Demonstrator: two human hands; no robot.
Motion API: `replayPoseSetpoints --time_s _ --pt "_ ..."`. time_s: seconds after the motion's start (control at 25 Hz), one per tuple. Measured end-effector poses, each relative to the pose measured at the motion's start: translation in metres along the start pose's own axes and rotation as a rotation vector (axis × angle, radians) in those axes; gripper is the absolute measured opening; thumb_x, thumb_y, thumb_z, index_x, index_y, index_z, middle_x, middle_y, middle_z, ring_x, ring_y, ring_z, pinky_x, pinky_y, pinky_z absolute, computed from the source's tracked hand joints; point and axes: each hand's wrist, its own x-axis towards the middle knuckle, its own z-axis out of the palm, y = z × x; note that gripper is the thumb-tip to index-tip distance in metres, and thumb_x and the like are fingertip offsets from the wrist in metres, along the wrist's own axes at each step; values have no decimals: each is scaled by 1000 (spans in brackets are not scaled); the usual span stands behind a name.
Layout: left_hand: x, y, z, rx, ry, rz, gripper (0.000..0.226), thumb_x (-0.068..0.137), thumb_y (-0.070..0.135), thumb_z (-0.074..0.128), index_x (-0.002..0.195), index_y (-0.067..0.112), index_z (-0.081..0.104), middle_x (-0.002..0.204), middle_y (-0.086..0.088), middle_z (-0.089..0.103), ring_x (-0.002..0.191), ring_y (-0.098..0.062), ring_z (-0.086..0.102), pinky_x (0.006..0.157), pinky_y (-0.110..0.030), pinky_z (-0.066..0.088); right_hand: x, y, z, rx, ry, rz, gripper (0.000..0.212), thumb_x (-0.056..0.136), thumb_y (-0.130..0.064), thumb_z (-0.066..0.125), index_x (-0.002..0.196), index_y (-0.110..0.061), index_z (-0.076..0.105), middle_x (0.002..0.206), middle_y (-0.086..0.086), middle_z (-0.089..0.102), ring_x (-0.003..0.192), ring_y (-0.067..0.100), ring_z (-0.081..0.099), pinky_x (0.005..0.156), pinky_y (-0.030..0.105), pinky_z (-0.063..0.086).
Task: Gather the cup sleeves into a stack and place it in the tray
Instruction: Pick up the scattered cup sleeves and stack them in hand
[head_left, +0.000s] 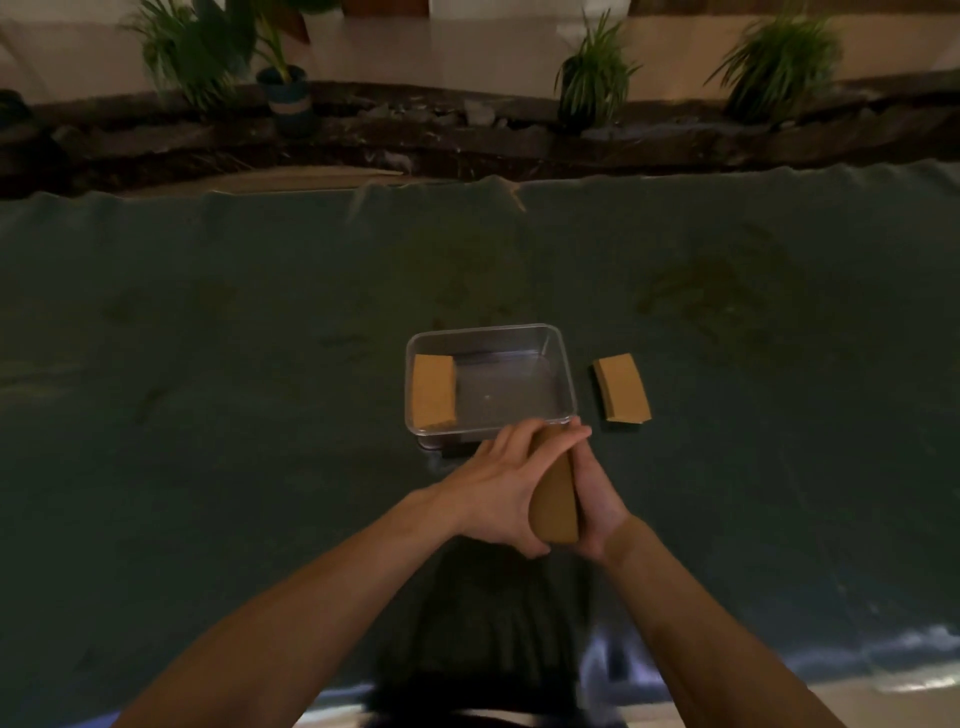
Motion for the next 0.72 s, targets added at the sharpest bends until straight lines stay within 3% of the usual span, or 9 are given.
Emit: replayPoseSetpoints --time_s 0.2,0.32,0.44,0.6,0.72 --pt "56 58 2 69 -54 -13 130 65 40 87 147 54 -14 156 4 2 146 -26 8 119 -50 17 -20 -49 -53 -21 19 -21 71 85 -76 42 113 -19 73 114 25 72 103 37 70 90 54 55" --pt "90 85 9 107 -52 -15 125 66 41 84 148 51 -10 155 2 4 143 -26 13 117 -50 21 -29 -72 -86 12 -44 -16 71 86 -76 41 110 -19 76 120 26 69 111 39 66 100 58 49" --pt "117 103 20 139 -29 -29 123 66 42 83 149 50 -8 154 -1 7 141 -27 17 116 -52 26 -28 -88 -117 18 -63 -12 73 86 -76 39 121 -20 70 124 24 68 116 40 64 98 54 52" --pt "141 112 24 157 -33 -72 123 67 43 82 147 51 -10 155 -2 5 142 -29 15 114 -51 26 -24 -103 -143 -24 -69 -8 72 83 -78 45 126 -25 68 127 19 68 120 37 62 106 60 44" --pt "151 100 15 214 -13 -127 125 65 46 81 149 49 -11 154 -3 6 141 -31 16 112 -50 27 -20 -112 -157 -157 -12 -115 52 88 -58 60 124 -22 67 125 14 69 116 32 64 99 56 52"
